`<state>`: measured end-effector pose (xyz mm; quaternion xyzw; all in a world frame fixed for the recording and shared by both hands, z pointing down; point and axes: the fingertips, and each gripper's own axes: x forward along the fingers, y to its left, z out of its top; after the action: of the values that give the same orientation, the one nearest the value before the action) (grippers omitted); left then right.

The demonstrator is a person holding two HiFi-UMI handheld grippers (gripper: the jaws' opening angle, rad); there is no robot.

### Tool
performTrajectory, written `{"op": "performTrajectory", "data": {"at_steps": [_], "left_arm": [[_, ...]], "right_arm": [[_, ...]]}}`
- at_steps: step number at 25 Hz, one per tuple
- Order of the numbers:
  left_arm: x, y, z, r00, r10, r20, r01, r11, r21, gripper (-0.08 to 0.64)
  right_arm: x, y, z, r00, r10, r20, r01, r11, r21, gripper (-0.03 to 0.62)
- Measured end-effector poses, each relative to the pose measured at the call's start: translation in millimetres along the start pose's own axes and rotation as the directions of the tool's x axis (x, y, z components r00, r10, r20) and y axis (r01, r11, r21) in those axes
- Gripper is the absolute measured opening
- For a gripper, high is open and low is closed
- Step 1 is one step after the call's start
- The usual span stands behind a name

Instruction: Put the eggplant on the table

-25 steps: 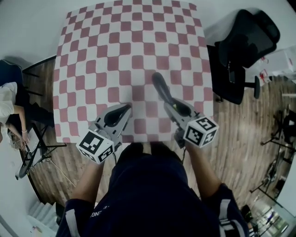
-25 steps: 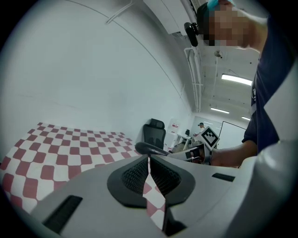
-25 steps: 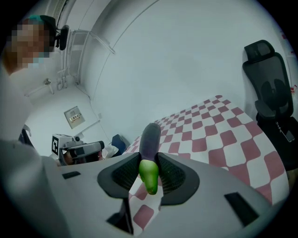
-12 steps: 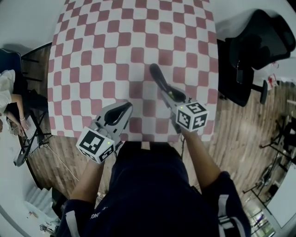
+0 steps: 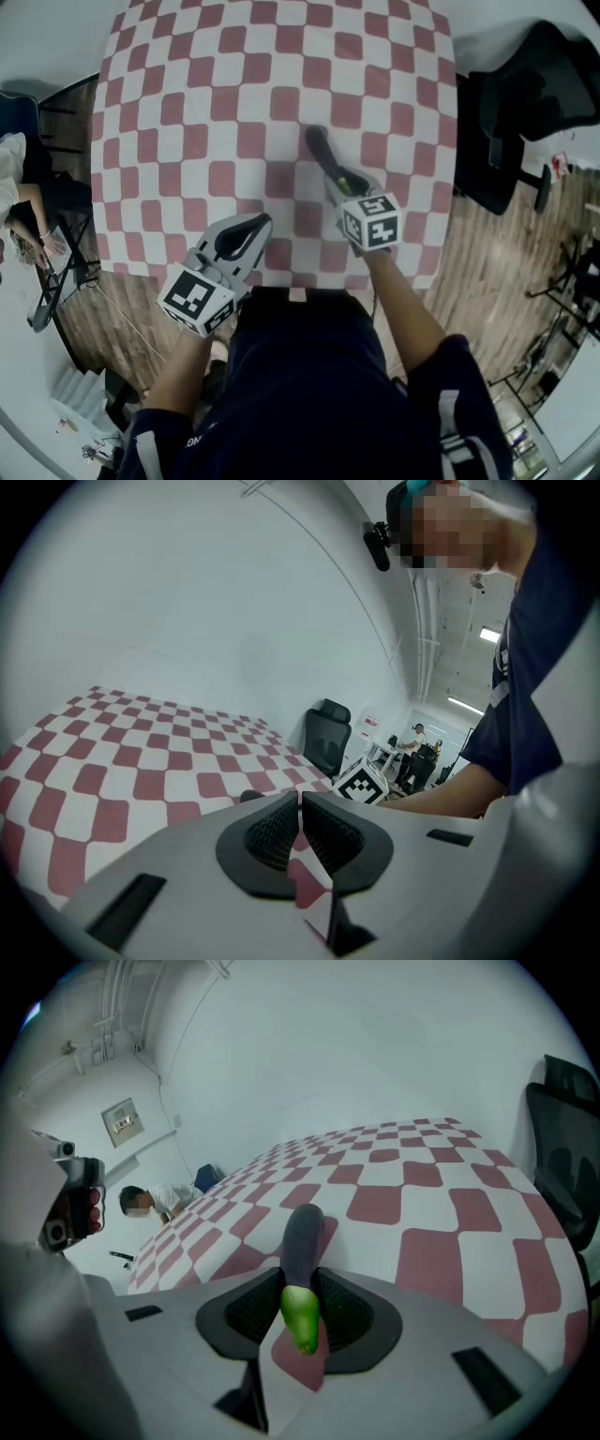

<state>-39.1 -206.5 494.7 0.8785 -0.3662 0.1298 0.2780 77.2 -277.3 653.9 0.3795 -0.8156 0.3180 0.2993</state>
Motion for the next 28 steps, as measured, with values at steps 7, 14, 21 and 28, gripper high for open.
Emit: {"op": "performTrajectory", "data": {"at_steps": [7,14,21,28], "left_arm": [[-2.8,6.6,-5.3,1.000,-0.009,-0.004,0.009,1.000,-0.014,0.035],[-12.0,7.4,-2.7,1.000,-0.011,0.007,0.011,1.000,-0.003,0.035],[-25.0,-0.4,13.6,0.999,-0.017,0.043,0.015,0.999,0.040,0.035],[-44.6,-12.0,35.7,0.995,-0.017,0.100,0.008,0.996,0.091,0.035]], "right_arm": [[13.0,1.5,-21.5,0.995,-0.040,-0.090,0.034,0.997,-0.069,0.182],[-2.4,8.4,-8.0,0.998,-0.045,-0.044,0.042,0.997,-0.070,0.236],[-53.0,14.3,31.8,0.995,-0.061,0.085,0.065,0.997,-0.051,0.236],[-109.9,41.9,61.8,0.980,-0.009,0.200,0.014,1.000,-0.024,0.233]]}}
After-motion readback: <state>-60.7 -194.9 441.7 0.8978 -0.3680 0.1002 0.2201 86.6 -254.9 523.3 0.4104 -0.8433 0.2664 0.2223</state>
